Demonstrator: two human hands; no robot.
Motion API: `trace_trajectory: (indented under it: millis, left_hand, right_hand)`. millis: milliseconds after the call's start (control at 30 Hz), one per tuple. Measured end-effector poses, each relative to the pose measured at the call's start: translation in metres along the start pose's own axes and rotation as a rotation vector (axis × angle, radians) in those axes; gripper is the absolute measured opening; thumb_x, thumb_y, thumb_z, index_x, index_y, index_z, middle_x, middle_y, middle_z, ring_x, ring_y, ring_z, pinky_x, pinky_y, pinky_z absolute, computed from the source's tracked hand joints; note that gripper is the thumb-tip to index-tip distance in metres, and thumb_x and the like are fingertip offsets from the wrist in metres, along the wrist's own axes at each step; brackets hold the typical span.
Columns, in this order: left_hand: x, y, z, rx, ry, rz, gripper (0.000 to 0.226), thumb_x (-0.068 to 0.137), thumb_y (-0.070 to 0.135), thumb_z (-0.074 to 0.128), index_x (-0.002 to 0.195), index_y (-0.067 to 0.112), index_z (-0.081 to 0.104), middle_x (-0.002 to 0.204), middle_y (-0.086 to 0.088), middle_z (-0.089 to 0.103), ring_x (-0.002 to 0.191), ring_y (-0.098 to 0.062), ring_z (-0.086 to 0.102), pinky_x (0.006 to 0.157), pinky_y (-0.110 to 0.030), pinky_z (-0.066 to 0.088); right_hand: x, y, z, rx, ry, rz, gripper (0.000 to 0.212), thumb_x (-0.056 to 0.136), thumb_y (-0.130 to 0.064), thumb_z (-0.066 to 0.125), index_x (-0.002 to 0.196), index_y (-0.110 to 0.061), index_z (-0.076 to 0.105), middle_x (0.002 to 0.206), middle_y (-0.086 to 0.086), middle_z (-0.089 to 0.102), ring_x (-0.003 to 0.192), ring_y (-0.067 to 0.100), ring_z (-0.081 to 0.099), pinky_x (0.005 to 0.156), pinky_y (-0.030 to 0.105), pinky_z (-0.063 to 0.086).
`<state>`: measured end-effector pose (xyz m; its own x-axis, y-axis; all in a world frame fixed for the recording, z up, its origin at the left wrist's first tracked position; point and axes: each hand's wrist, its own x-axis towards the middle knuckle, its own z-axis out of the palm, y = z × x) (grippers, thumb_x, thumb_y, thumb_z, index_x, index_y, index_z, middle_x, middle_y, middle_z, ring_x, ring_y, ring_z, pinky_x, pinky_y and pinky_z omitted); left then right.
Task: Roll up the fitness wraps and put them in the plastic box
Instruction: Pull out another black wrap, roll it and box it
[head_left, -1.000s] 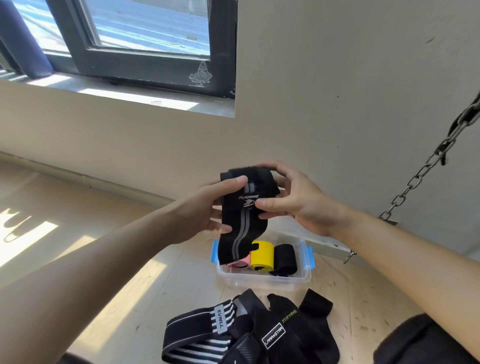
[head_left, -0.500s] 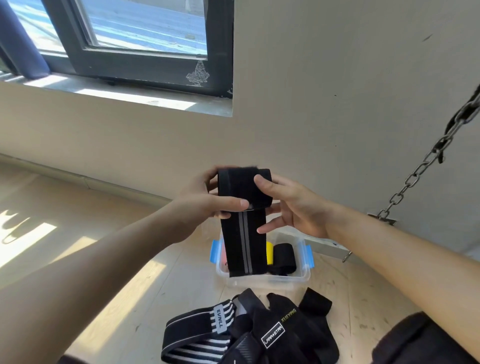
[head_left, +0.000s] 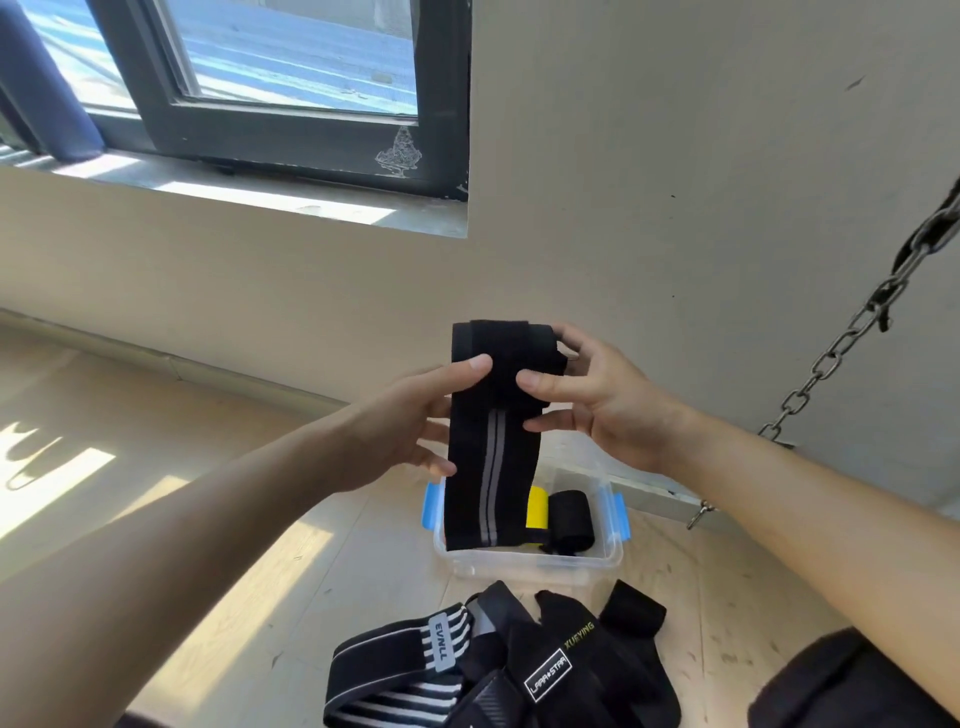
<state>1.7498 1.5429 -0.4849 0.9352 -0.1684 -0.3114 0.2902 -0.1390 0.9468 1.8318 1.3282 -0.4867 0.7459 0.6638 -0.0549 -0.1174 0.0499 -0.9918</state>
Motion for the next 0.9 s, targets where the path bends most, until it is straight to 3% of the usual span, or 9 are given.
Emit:
trace_trajectory:
  millis: [133,267,433,533,600,767,900]
  left_hand:
    - [0.0025,0.0000,0.0010,-0.040,0.062,-0.004,0.059,0.080,0.070,0.058,0.122,0.030,0.069,0.107,-0.002,0.075,0.094,-0.022,0.072,0.065,-0.031,0.053]
    - [0.0034,-0.0020,0.0025,-0.048,0.110,0.032,0.058,0.081,0.061,0.066,0.125,0.024,0.067,0.109,-0.006,0.073,0.090,-0.021,0.071,0.059,-0.028,0.052]
    - [0.0043,-0.0022,0.0003,-0.095,0.161,0.077,0.063,0.075,0.046,0.076,0.132,0.026,0.061,0.124,-0.007,0.070,0.110,-0.030,0.071,0.064,-0.029,0.054]
    - [0.0048,-0.0039,-0.0005,-0.133,0.179,0.123,0.064,0.072,0.033,0.081,0.132,0.026,0.060,0.123,-0.008,0.072,0.109,-0.029,0.072,0.069,-0.032,0.056]
    - [0.0045,-0.0045,0.0006,-0.139,0.180,0.161,0.066,0.070,0.026,0.082,0.132,0.024,0.059,0.119,-0.009,0.073,0.107,-0.028,0.073,0.067,-0.029,0.056]
    - [0.0049,-0.0048,0.0018,-0.092,0.158,0.206,0.070,0.067,0.016,0.084,0.132,0.023,0.058,0.119,-0.005,0.071,0.103,-0.024,0.074,0.066,-0.027,0.057]
    - [0.0040,-0.0072,-0.0030,0.022,0.099,0.086,0.079,0.067,0.042,0.085,0.138,0.033,0.053,0.124,-0.004,0.069,0.107,-0.024,0.072,0.065,-0.028,0.055]
  right_hand:
    - [0.0004,0.0039,0.0008,-0.096,-0.012,-0.040,0.062,0.082,0.006,0.074,0.135,-0.020,0.054,0.127,0.007,0.061,0.111,0.024,0.068,0.087,0.046,0.061]
    - [0.0003,0.0025,-0.0012,-0.144,-0.048,-0.017,0.073,0.078,0.008,0.078,0.138,-0.023,0.052,0.135,0.009,0.057,0.110,0.026,0.069,0.087,0.050,0.060]
    - [-0.0022,-0.0020,-0.0016,-0.135,-0.125,0.124,0.057,0.085,-0.030,0.074,0.138,-0.027,0.054,0.133,0.012,0.059,0.112,0.031,0.069,0.081,0.046,0.061]
    - [-0.0035,-0.0042,0.0029,-0.106,-0.109,0.207,0.052,0.091,-0.053,0.066,0.134,-0.026,0.059,0.132,0.013,0.062,0.102,0.030,0.071,0.078,0.044,0.060]
    - [-0.0034,-0.0047,0.0050,-0.102,-0.073,0.233,0.056,0.087,-0.058,0.061,0.130,-0.023,0.062,0.124,0.010,0.068,0.098,0.027,0.071,0.075,0.043,0.061]
    - [-0.0034,-0.0050,0.0038,-0.104,-0.063,0.178,0.050,0.085,-0.046,0.067,0.128,-0.021,0.065,0.114,0.002,0.070,0.097,0.021,0.071,0.067,0.033,0.059]
    - [-0.0017,-0.0020,-0.0013,-0.035,-0.039,0.138,0.051,0.086,-0.030,0.076,0.133,-0.020,0.060,0.123,0.009,0.066,0.102,0.025,0.071,0.070,0.033,0.059]
